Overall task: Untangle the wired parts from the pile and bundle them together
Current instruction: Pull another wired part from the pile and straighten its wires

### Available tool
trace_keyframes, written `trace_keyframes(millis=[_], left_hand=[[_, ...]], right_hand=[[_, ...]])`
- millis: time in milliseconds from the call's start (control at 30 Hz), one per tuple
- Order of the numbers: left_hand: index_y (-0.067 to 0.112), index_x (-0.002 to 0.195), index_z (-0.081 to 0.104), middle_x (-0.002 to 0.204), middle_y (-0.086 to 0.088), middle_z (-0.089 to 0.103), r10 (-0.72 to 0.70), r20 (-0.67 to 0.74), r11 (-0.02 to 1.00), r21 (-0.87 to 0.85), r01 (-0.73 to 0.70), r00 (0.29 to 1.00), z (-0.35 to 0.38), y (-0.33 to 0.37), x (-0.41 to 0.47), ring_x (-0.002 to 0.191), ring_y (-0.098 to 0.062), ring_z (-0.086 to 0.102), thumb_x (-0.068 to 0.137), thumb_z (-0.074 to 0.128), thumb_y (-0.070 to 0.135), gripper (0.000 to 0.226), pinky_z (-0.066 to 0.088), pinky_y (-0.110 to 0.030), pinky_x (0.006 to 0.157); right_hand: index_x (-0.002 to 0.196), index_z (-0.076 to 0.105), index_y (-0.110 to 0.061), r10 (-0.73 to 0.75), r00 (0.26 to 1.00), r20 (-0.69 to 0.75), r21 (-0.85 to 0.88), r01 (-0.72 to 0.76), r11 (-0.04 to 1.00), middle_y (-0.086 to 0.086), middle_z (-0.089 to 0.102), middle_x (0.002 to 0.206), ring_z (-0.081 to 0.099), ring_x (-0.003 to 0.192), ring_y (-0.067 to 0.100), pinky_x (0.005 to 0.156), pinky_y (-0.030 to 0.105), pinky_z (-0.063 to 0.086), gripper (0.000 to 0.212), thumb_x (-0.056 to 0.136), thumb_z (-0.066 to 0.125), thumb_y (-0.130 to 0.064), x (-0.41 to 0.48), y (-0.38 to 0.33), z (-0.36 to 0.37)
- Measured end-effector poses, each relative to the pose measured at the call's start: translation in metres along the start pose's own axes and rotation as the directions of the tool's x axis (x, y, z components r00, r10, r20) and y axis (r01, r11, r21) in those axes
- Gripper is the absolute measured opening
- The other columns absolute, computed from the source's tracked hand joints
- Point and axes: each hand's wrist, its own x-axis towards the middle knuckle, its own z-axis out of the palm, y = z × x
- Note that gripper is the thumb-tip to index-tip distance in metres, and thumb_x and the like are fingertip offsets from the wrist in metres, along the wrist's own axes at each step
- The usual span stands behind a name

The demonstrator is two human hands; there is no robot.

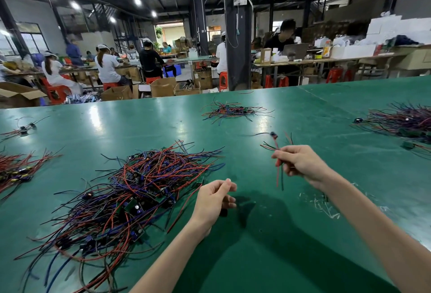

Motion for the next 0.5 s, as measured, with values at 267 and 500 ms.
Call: trace_keyframes(millis=[267,500], left_hand=[[0.003,0.084,0.067,0.089,-0.009,0.068,-0.010,0.003,1.000,-0.005,0.010,1.000,0.001,0.003,-0.002,0.058,-0.012,0.057,0.099,0.047,0.018,0.029,0.053,-0.025,0.056],[0.001,0.085,0.067,0.088,-0.009,0.068,-0.001,-0.020,1.000,0.030,0.001,1.000,0.001,0.003,-0.005,0.057,-0.012,0.057,0.100,0.046,0.018,0.031,0.052,-0.024,0.055]], right_hand=[[0.067,0.071,0.001,0.083,0.945,-0.317,-0.595,-0.266,0.758,0.014,0.069,0.068,0.056,0.063,0.026,0.070,0.032,0.051,0.020,0.081,0.061,-0.007,0.018,0.041,-0.055],[0.064,0.063,0.005,0.076,0.927,-0.367,-0.664,-0.319,0.676,0.016,0.061,0.064,0.052,0.065,0.027,0.062,0.030,0.044,0.015,0.074,0.057,-0.004,0.014,0.033,-0.065]])
